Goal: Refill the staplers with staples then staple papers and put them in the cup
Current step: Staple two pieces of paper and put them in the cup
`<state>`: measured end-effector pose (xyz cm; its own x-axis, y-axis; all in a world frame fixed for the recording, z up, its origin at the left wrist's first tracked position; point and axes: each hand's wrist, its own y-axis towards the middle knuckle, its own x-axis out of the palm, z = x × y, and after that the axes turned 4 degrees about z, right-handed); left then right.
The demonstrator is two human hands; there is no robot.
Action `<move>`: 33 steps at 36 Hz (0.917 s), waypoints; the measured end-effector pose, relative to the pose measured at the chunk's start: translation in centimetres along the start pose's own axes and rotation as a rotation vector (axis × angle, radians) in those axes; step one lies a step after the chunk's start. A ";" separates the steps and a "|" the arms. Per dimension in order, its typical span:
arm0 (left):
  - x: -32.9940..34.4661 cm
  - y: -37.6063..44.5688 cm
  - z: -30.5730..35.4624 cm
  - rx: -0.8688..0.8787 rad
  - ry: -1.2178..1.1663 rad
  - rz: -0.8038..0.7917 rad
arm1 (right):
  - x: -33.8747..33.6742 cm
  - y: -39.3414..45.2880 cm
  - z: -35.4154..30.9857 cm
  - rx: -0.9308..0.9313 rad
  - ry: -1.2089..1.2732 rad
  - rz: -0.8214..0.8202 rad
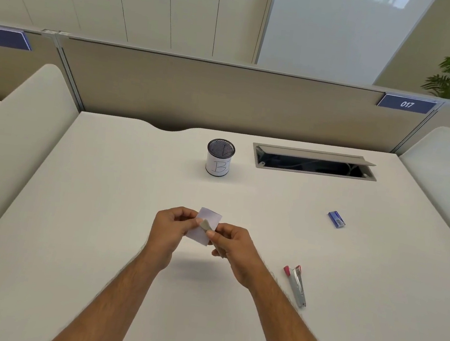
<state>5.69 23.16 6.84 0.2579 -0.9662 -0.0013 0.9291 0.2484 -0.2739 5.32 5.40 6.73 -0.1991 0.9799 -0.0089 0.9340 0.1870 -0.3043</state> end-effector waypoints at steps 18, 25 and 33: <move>0.2 -0.2 -0.1 -0.095 -0.031 -0.161 | 0.4 0.1 -0.2 0.001 -0.047 0.127; 0.5 -0.7 0.2 -0.072 -0.062 -0.194 | 0.5 0.1 -0.2 -0.001 -0.037 0.150; 1.0 -0.5 0.3 -0.026 0.017 -0.135 | 1.0 0.4 0.0 0.000 -0.077 0.206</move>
<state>5.60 22.06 7.24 0.1259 -0.9918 0.0208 0.9480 0.1141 -0.2972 5.47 6.41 6.64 -0.0264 0.9892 -0.1440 0.9575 -0.0164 -0.2881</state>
